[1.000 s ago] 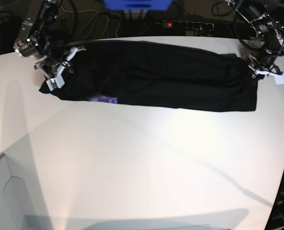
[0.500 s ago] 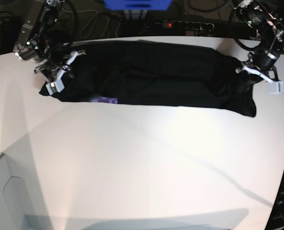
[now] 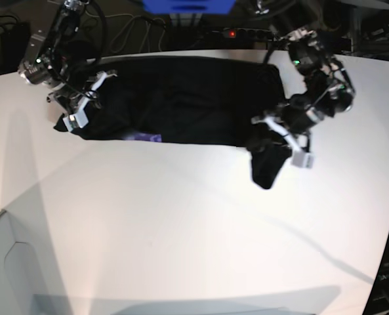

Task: Fold the T-shirt properly
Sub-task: 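Lift the strip end with the left gripper and fold it toward the middle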

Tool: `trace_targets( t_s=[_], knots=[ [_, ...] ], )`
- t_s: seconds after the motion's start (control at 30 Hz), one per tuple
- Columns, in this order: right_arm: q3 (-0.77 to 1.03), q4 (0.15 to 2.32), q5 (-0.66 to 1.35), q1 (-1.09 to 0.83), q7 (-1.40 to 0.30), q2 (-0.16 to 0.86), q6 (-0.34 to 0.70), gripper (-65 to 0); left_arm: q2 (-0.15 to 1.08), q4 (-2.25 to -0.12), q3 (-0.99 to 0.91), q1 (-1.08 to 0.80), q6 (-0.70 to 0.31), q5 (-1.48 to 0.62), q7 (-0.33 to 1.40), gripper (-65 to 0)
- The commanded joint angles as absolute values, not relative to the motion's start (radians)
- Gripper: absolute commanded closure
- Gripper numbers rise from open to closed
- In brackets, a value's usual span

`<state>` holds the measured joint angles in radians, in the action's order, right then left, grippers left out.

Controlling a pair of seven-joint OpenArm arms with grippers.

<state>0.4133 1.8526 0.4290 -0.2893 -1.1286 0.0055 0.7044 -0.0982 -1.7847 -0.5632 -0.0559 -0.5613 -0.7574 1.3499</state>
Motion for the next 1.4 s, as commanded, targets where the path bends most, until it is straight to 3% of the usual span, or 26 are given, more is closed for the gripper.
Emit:
trace_targets(
  t_s=[0.0,0.4,1.37],
  knots=[
    [0.415,1.871,0.449,-0.277,-1.113,0.013,0.698,0.0,-0.107,-1.784,-0.532,-0.035,-0.562,-0.771,1.337,-0.1],
    [0.415,1.860,0.447,-0.259,-1.104,0.007,0.698,0.0,-0.157,-1.718,-0.159,-0.025,-0.562,-0.619,1.260,-0.1],
    [0.467,1.816,0.447,-0.114,-1.104,0.004,0.698,0.0,-0.157,-1.790,-0.001,-0.064,-0.562,-0.616,1.259,-0.1]
  ],
)
